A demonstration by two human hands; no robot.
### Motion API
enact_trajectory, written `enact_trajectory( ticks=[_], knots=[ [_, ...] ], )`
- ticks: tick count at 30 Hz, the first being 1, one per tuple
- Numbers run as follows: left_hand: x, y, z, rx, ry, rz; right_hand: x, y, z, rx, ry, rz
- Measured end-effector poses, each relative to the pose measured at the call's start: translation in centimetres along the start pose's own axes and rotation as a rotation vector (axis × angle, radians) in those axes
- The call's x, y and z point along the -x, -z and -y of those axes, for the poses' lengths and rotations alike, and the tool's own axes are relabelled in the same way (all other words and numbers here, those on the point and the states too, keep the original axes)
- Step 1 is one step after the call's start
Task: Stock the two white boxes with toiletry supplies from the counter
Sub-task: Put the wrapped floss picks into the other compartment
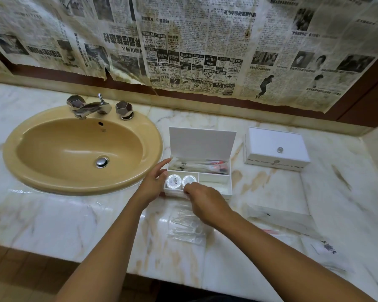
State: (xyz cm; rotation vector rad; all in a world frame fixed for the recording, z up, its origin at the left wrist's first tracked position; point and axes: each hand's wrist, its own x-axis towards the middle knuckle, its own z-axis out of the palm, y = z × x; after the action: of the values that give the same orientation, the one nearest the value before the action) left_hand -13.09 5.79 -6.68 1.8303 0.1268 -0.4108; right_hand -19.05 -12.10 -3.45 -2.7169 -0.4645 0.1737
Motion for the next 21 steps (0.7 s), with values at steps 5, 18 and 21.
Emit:
enact_trajectory(
  ticks=[5, 18, 21],
  knots=[
    [0.0, -0.1, -0.2, -0.007, 0.003, -0.005, -1.4, 2.5, -1.9, -0.007, -0.157, -0.111],
    [0.0, -0.1, 0.0, -0.002, -0.009, 0.001, -1.5, 3.0, -3.7, 0.079, -0.409, 0.1],
    [0.0, 0.0, 0.0, -0.003, -0.008, 0.003, -1.6, 2.6, -3.8, 0.071, -0.419, 0.151]
  ],
)
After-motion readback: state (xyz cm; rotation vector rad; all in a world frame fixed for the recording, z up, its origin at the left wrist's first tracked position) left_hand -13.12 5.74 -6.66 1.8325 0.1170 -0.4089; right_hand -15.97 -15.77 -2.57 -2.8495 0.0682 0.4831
